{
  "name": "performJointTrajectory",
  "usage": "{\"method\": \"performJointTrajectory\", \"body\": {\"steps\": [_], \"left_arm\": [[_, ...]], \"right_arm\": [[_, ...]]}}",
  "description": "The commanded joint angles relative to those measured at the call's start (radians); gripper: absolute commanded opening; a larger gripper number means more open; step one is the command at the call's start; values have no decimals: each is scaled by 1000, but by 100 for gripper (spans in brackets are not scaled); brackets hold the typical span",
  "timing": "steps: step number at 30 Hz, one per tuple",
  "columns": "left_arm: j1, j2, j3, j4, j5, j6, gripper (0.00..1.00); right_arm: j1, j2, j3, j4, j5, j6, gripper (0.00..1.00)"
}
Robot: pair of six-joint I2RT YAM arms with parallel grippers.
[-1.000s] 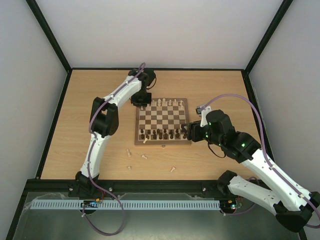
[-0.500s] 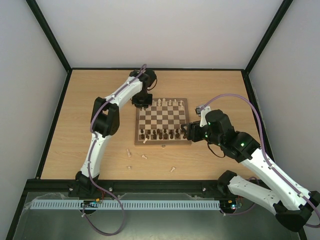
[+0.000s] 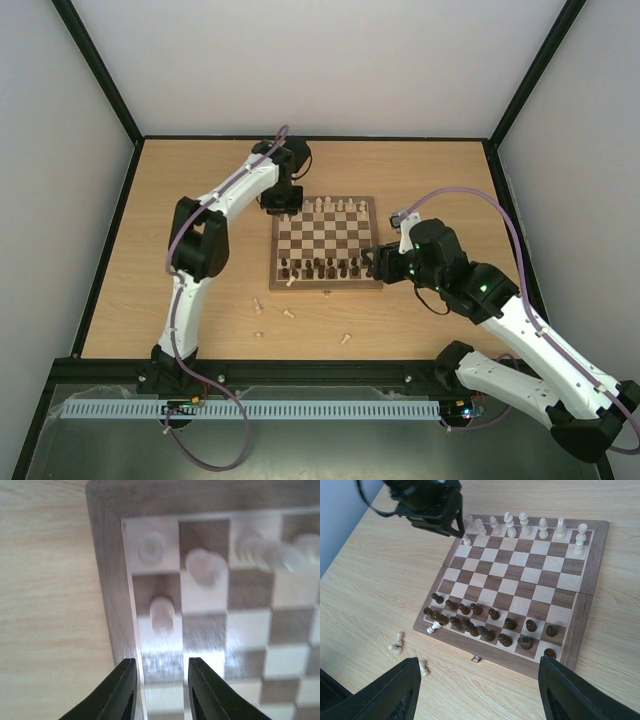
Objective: Set up the chess pieces on the board
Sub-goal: Place the chess piece on the chessboard, then pick up the chess piece at the center of the board.
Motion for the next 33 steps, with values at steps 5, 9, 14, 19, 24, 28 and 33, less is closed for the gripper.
{"method": "performJointTrajectory", "body": {"steps": [5, 9, 14, 19, 24, 28, 33], "left_arm": [[-127, -489, -337, 163, -11, -104, 35], [-183, -722, -498, 246, -37, -165, 39], [-254, -992, -711, 332, -51, -231, 52], [-271, -1241, -953, 456, -1, -251, 70], [-273, -1402, -1133, 543, 31, -251, 92], [-273, -1496, -1232, 577, 45, -264, 99], [-273, -1629, -1306, 552, 1, -308, 100]], "right_arm": [[-5, 38, -14, -13, 1, -10, 65], [-3, 66, -11, -12, -23, -8, 65], [-3, 100, -29, -1, -89, 32, 65], [5, 141, -100, 33, -127, 112, 65], [104, 206, -156, 79, -73, 202, 66], [254, 285, -167, 147, 34, 306, 65], [404, 368, -212, 284, 125, 349, 61]]}}
